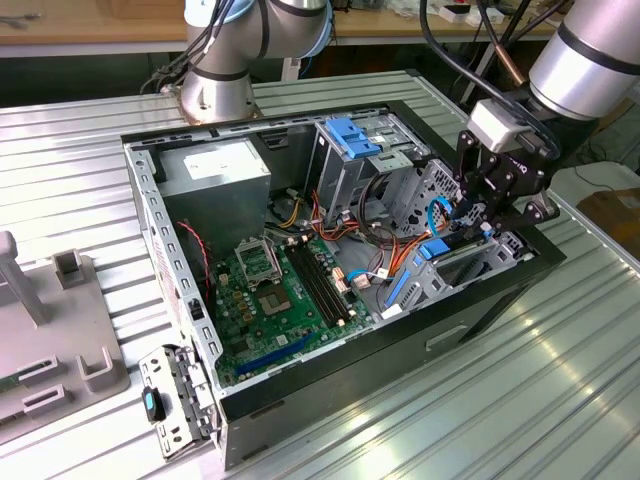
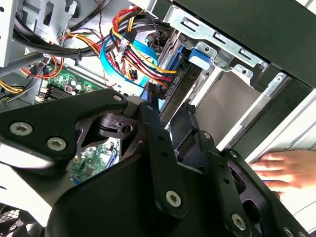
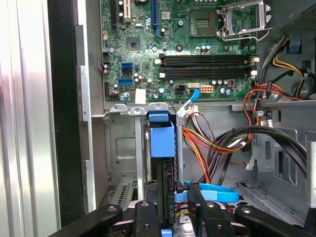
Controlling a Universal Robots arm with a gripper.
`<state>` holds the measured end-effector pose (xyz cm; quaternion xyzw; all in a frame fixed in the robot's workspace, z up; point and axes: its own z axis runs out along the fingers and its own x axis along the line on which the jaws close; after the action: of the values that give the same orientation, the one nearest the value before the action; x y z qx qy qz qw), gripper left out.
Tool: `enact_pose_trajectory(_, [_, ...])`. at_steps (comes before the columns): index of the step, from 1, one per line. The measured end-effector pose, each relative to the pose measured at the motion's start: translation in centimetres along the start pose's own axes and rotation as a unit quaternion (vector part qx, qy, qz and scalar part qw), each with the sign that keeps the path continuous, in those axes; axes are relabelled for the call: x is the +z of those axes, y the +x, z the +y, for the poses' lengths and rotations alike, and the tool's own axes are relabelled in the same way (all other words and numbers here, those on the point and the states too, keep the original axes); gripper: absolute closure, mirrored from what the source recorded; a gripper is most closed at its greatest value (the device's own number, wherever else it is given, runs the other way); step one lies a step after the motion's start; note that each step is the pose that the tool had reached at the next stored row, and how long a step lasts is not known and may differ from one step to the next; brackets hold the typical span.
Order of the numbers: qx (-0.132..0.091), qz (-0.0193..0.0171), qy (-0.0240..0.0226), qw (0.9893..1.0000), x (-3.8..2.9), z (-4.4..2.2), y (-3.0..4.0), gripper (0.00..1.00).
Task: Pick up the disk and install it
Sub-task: 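Insert the second disk wire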
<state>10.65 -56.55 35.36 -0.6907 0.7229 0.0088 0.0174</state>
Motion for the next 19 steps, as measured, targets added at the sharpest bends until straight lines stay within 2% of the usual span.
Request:
enact_pose_trajectory(2, [0.000, 0.0000, 0.0000, 1.0000, 0.00, 0.00, 0.00, 0.64])
enact_pose_trajectory(3, [0.000, 0.0000, 0.0000, 1.0000, 0.01, 0.00, 0.00, 0.77])
enact_pose_trajectory(5, [0.000, 0.0000, 0.0000, 1.0000, 0.01, 0.00, 0.00, 0.89])
enact_pose_trajectory(9, [0.000, 0.0000, 0.0000, 1.0000, 0.01, 0.00, 0.00, 0.89])
enact_pose_trajectory(12, [0.000, -0.0046, -0.0002, 1.0000, 0.04, 0.01, -0.11, 0.89])
enact_pose_trajectory(16, [0.000, -0.0146, -0.0006, 0.9999, 0.04, 0.04, -0.84, 0.89])
enact_pose_trajectory(19, [0.000, -0.0201, -0.0009, 0.9998, 0.06, 0.07, -1.34, 0.89])
